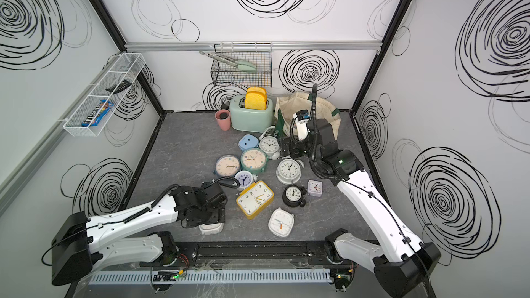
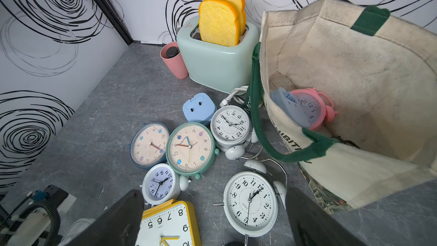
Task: Put the alarm clock into the canvas bag
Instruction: Pick up the alarm from the center of the board.
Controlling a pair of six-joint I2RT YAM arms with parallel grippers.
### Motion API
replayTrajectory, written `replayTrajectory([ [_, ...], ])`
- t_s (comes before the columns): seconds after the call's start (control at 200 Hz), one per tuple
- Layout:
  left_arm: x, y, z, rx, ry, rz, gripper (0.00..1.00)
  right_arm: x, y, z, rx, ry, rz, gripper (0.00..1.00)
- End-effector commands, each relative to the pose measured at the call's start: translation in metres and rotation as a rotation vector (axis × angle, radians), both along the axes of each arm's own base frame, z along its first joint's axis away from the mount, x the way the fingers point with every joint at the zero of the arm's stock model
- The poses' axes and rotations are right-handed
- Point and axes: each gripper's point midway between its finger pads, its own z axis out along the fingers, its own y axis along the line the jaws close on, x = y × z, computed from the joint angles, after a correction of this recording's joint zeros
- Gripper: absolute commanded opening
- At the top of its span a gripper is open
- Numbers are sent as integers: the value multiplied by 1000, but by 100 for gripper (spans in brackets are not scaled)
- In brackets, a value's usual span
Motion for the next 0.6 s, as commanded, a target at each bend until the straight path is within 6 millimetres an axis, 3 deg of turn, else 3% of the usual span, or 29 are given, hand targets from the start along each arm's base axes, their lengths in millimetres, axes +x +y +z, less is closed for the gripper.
replayTrajectory([
  [0.0,2,1,3,14,-10,28,96,-5,6,7,29,-25,24,97],
  [0.365,-2,7,-9,63,23,53,96,-12,11,9,44,-29,50,97],
  [0.595,-4,6,-17,70,43,58,96,-26,28,-1,41,0,121,97],
])
